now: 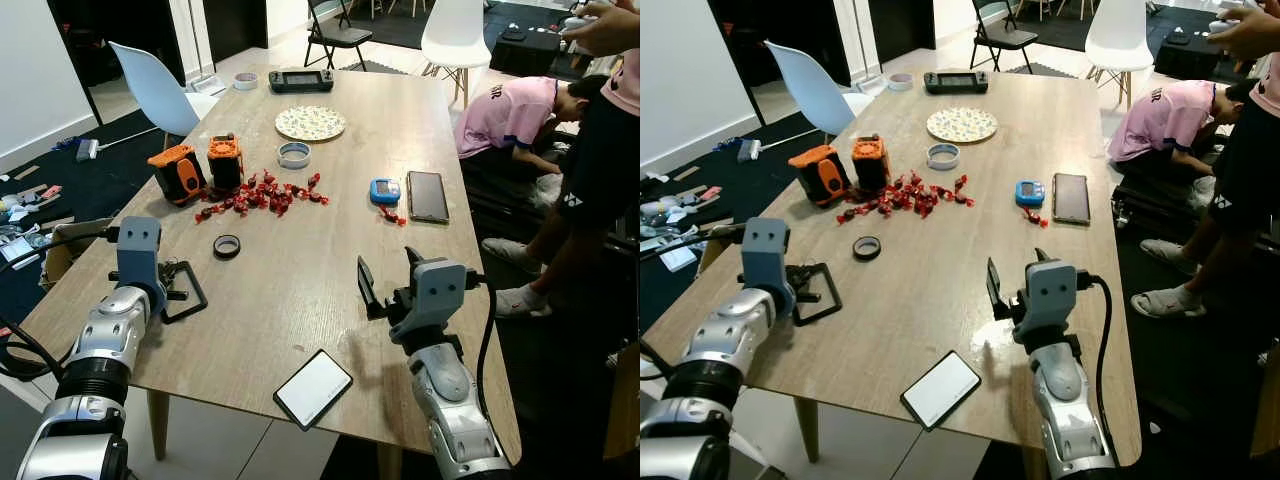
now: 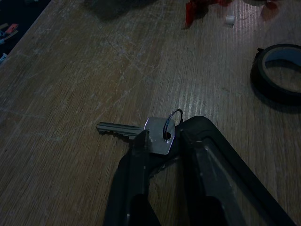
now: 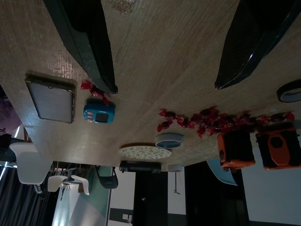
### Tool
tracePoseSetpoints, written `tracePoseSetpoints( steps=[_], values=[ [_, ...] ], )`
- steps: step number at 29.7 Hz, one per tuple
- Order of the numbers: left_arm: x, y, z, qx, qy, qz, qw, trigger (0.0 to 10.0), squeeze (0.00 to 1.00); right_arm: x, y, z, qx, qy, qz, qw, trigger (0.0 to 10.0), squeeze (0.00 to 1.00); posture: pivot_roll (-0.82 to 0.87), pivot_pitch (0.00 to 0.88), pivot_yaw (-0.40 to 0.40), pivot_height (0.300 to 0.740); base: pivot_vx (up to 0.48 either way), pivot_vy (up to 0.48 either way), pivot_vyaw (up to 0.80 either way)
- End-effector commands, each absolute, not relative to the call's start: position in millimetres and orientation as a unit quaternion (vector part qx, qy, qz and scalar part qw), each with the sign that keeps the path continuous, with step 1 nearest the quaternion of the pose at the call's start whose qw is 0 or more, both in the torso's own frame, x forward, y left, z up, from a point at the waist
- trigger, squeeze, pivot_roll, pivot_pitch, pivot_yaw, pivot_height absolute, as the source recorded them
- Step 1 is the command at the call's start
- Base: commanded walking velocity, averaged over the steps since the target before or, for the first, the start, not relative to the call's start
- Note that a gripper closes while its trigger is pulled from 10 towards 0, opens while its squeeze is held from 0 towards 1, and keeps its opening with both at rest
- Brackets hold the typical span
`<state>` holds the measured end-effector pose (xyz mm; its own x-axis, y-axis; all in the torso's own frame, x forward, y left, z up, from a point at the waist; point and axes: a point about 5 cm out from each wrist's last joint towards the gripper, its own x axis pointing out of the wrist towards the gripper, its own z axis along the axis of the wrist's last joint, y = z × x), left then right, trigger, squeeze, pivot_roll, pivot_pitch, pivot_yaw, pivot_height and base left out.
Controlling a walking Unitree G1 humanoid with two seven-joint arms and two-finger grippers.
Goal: Hang keys on a hook
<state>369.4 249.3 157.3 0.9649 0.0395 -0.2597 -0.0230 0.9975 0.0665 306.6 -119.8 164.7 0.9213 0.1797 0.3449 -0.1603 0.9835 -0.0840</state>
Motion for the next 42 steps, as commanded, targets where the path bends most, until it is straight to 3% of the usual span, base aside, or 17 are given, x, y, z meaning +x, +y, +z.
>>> tracePoseSetpoints(
  steps=[1,8,9,12,14,15,16,17,27,28,29,31,35,40,42],
  values=[
    [367.7,244.5,151.0,0.030,0.141,0.012,0.989,10.0,0.00,306.7,-117.9,160.5,-0.024,-0.171,0.090,0.981,10.0,0.00,0.12,0.180,0.013,0.740,0.000,0.000,0.00],
    [370.8,241.1,152.3,0.028,0.139,0.013,0.990,10.0,0.00,306.7,-118.2,160.4,-0.025,-0.171,0.090,0.981,10.0,0.00,0.12,0.177,0.013,0.740,0.000,0.000,0.00],
    [370.9,240.8,152.0,0.028,0.139,0.012,0.990,6.7,0.00,306.6,-118.1,160.2,-0.025,-0.171,0.090,0.981,10.0,0.00,0.11,0.171,0.016,0.740,0.000,0.000,0.00],
    [371.3,239.8,151.4,0.027,0.140,0.011,0.990,4.2,0.00,306.5,-117.8,159.9,-0.025,-0.171,0.090,0.981,10.0,0.00,0.11,0.171,0.017,0.740,0.000,0.000,0.00],
    [371.5,239.4,151.3,0.027,0.140,0.010,0.990,4.2,0.00,306.4,-117.8,159.9,-0.025,-0.171,0.090,0.981,10.0,0.00,0.11,0.171,0.017,0.740,0.000,0.000,0.00],
    [371.5,238.4,150.7,0.025,0.140,0.009,0.990,1.6,0.00,306.1,-117.7,159.7,-0.026,-0.171,0.090,0.981,10.0,0.00,0.11,0.170,0.016,0.740,0.000,0.000,0.00],
    [371.5,238.2,150.6,0.025,0.140,0.009,0.990,1.6,0.00,306.0,-117.7,159.6,-0.026,-0.171,0.090,0.981,10.0,0.00,0.11,0.170,0.016,0.740,0.000,0.000,0.00],
    [371.4,238.0,150.3,0.025,0.140,0.009,0.990,0.0,0.00,305.8,-117.7,159.5,-0.026,-0.171,0.090,0.981,10.0,0.00,0.11,0.168,0.016,0.740,0.000,0.000,0.00],
    [367.6,241.2,150.8,0.018,0.136,0.015,0.990,0.0,0.00,306.1,-118.2,159.5,-0.026,-0.171,0.090,0.981,10.0,0.00,0.11,0.167,0.016,0.740,0.000,0.000,0.00],
    [365.8,242.1,151.9,0.017,0.132,0.018,0.991,3.9,0.00,305.9,-118.3,159.6,-0.026,-0.171,0.090,0.981,10.0,0.00,0.11,0.167,0.017,0.740,0.000,0.000,0.00],
    [363.4,243.5,154.5,0.020,0.123,0.025,0.992,10.0,0.00,306.0,-118.6,159.8,-0.027,-0.171,0.090,0.981,10.0,0.00,0.11,0.167,0.017,0.740,0.000,0.000,0.00],
    [355.8,247.0,179.1,0.051,0.045,0.088,0.994,10.0,0.00,306.5,-120.3,160.5,-0.027,-0.172,0.088,0.981,10.0,0.00,0.12,0.168,0.014,0.740,0.000,0.000,0.00],
    [340.6,235.1,222.5,0.001,-0.063,0.124,0.990,10.0,0.00,308.2,-119.9,161.7,-0.026,-0.173,0.091,0.980,10.0,0.00,0.14,0.168,0.001,0.740,0.000,0.000,0.00],
    [326.5,223.0,246.3,-0.064,-0.108,0.162,0.979,10.0,0.00,312.0,-113.3,166.8,-0.020,-0.179,0.105,0.978,10.0,0.00,0.16,0.166,-0.011,0.740,0.000,0.000,0.00],
    [318.4,210.6,247.4,-0.139,-0.090,0.155,0.974,10.0,0.00,312.1,-111.4,168.4,-0.018,-0.181,0.109,0.977,10.0,0.00,0.16,0.168,-0.019,0.740,0.000,0.000,0.00]
  ],
)
